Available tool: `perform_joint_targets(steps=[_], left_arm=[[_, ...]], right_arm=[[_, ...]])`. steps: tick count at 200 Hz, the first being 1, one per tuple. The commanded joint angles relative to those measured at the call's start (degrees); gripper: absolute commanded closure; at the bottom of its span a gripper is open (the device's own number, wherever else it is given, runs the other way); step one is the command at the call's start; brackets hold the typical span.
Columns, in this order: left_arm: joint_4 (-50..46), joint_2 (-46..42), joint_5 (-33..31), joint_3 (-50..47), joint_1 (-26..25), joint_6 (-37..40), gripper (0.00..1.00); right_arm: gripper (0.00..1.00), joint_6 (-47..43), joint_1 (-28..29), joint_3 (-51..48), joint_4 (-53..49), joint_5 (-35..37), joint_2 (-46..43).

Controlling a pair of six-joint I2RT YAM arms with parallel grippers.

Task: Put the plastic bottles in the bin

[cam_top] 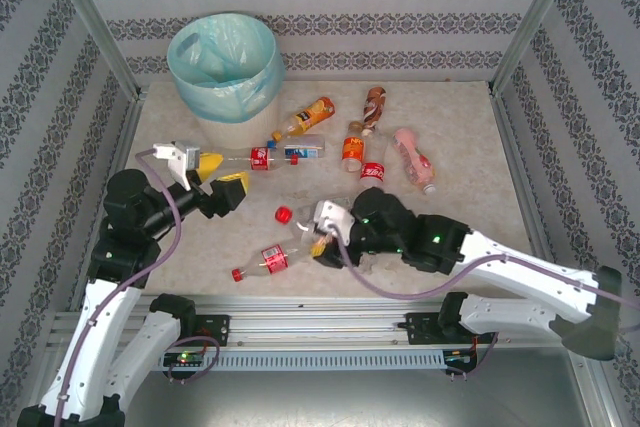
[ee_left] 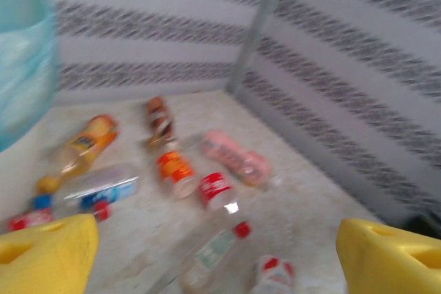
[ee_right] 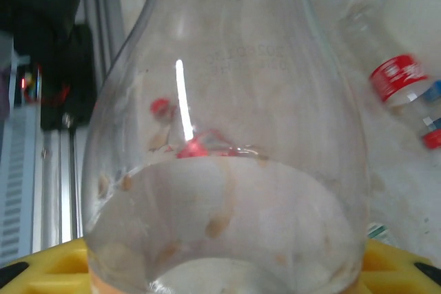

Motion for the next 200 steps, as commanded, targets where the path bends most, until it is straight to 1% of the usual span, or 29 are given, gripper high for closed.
perform_joint_targets(steps=[1, 18, 30, 51, 71, 112, 133, 149, 159, 177, 200], left_arm=[[16.72, 2.24, 15.21, 0.99, -0.73, -9.36, 0.11], [25.83, 5.06, 20.16, 1.39, -1.94, -17.14, 0.12], [27.99, 6.68, 21.21, 2.51, -3.79, -19.36, 0.13], [23.72, 8.29, 20.48, 5.25, -6.98, -16.49, 0.13], [19.08, 9.83, 20.58, 7.47, -9.76, -13.48, 0.14], [18.16, 11.04, 20.61, 7.60, -13.95, -12.15, 0.18], [16.77, 10.73, 19.17, 7.77, -14.96, -10.93, 0.25], [15.15, 10.22, 17.84, 7.85, -15.27, -9.50, 0.27], [14.66, 9.59, 17.33, 7.88, -15.46, -8.67, 0.31], [14.27, 8.77, 16.65, 7.78, -15.53, -8.20, 0.40], [14.46, 8.19, 15.57, 7.51, -15.51, -8.17, 0.54]], right_arm=[[0.49, 7.08, -3.47, 2.39, 6.20, -4.83, -2.06], [0.49, 9.13, -4.99, 3.35, 9.02, -5.69, -2.18], [0.49, 10.21, -5.40, 4.21, 11.26, -6.57, -1.84], [0.49, 11.30, -5.57, 5.55, 14.96, -9.57, -0.77], [0.49, 12.36, -5.59, 6.89, 16.89, -10.79, 0.82], [0.49, 14.83, -5.55, 8.41, 20.79, -13.22, 4.30], [0.49, 16.19, -5.42, 8.40, 23.12, -15.40, 5.55], [0.49, 16.86, -5.15, 7.99, 24.49, -16.51, 6.14], [0.50, 17.05, -4.93, 7.87, 24.85, -16.97, 6.42], [0.50, 16.70, -3.95, 7.91, 24.87, -17.77, 7.06], [0.49, 15.93, -2.41, 7.77, 24.73, -17.86, 7.58]])
